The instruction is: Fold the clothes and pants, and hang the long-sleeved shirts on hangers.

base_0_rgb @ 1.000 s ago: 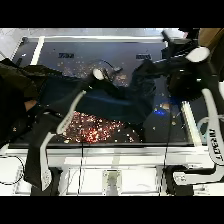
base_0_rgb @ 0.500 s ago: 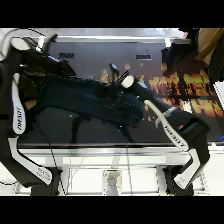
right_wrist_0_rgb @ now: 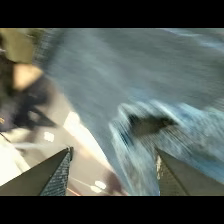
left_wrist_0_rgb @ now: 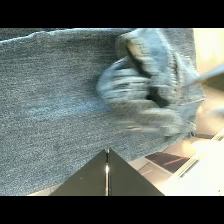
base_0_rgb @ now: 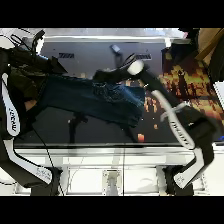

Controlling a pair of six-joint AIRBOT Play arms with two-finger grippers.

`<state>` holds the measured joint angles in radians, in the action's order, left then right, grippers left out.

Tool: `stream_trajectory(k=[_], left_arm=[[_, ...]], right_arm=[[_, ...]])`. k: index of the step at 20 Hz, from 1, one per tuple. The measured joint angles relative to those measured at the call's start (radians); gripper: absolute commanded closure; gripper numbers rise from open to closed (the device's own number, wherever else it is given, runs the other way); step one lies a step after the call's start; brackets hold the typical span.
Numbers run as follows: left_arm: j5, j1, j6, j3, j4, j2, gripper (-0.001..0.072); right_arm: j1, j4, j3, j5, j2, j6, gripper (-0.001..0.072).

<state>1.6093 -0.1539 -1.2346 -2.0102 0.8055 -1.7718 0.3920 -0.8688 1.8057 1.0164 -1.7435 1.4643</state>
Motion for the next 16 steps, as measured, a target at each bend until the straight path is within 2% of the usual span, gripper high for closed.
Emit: stream_trajectory(k=[5, 7, 10, 11, 12, 16], left_arm=[[-0.004, 0.0, -0.002, 0.0, -0.023, 0.001, 0.0685], [-0.004, 0.0, -0.007, 0.0, -0.049, 0.001, 0.0686], [-0.002, -0.001, -0.011, 0.0, -0.068, 0.001, 0.0685], [-0.001, -0.001, -0.011, 0.0, -0.073, 0.001, 0.0685], [-0.001, -0.002, -0.011, 0.0, -0.074, 0.001, 0.0686], [0.0, 0.006, -0.008, 0.0, -0.079, 0.001, 0.0685]], right_arm=[[-0.169, -0.135, 0.025, 0.386, 0.124, -0.006, 0.015], [-0.223, -0.214, 0.021, 0.447, 0.141, -0.013, 0.0149], [-0.343, -0.233, -0.057, 0.468, 0.154, -0.022, 0.0127], [-0.394, -0.209, -0.119, 0.464, 0.157, -0.031, 0.0036], [-0.44, -0.164, -0.191, 0.446, 0.16, -0.042, 0.0003], [-0.549, 0.106, -0.544, 0.213, 0.165, -0.139, 0.0001]])
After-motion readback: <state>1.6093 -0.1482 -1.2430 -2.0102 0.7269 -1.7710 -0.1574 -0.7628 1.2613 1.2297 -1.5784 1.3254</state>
